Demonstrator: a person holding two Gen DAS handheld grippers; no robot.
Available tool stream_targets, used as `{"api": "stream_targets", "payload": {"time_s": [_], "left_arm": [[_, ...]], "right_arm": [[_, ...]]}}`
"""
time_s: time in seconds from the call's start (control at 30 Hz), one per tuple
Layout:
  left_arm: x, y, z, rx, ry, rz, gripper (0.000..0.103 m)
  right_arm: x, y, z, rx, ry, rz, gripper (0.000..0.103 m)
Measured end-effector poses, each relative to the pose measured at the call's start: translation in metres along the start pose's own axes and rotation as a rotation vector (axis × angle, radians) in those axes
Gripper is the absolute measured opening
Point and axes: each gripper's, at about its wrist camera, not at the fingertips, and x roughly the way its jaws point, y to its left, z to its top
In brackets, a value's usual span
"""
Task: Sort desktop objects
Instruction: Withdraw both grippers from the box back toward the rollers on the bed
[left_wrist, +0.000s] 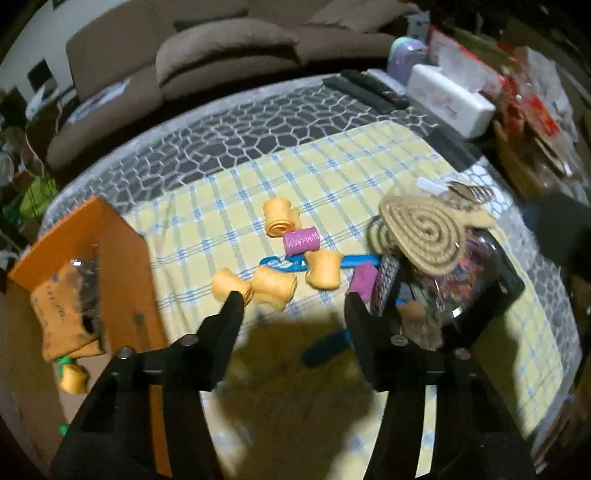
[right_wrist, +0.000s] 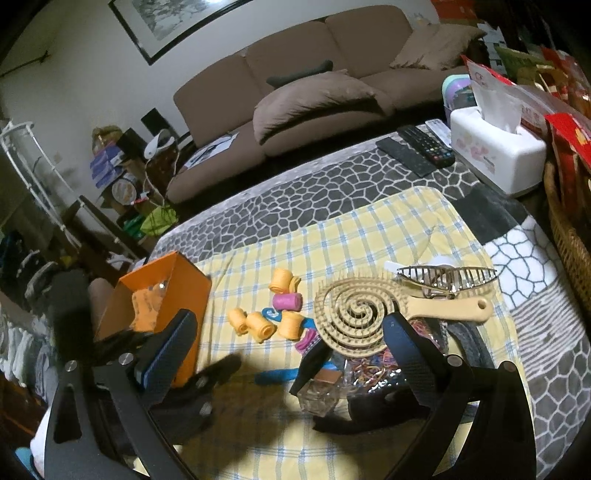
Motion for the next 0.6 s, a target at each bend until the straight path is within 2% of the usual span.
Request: {"api": "stream_targets", "payload": {"time_s": [0.07, 0.27, 0.47, 0.53, 0.6], "left_arm": [[0.014, 0.001, 0.005, -0.025, 0.029, -0.025, 0.042], [0.046, -0.001, 0.015, -0.058, 0.067, -0.04, 0.037], [0.059, -0.012, 0.017, -0.039, 0.064, -0.069, 0.036], [0.065, -0.019, 0.017, -0.021, 0.077, -0.066, 0.032], [0.071, -0.024, 0.017, -0.001, 0.075, -0.041, 0.031]], "right_arm": [[0.0, -0.005, 0.001, 0.021, 0.001, 0.002, 0.097], [-0.004, -0.022, 0.004, 0.077, -0.002, 0.012, 0.084], [-0.006, -0.033, 0.006, 0.103, -0.007, 0.011, 0.084], [-0.006, -0.035, 0.006, 0.108, -0.006, 0.009, 0.084], [-0.006, -0.036, 0.006, 0.108, -0.003, 0.008, 0.083]]}}
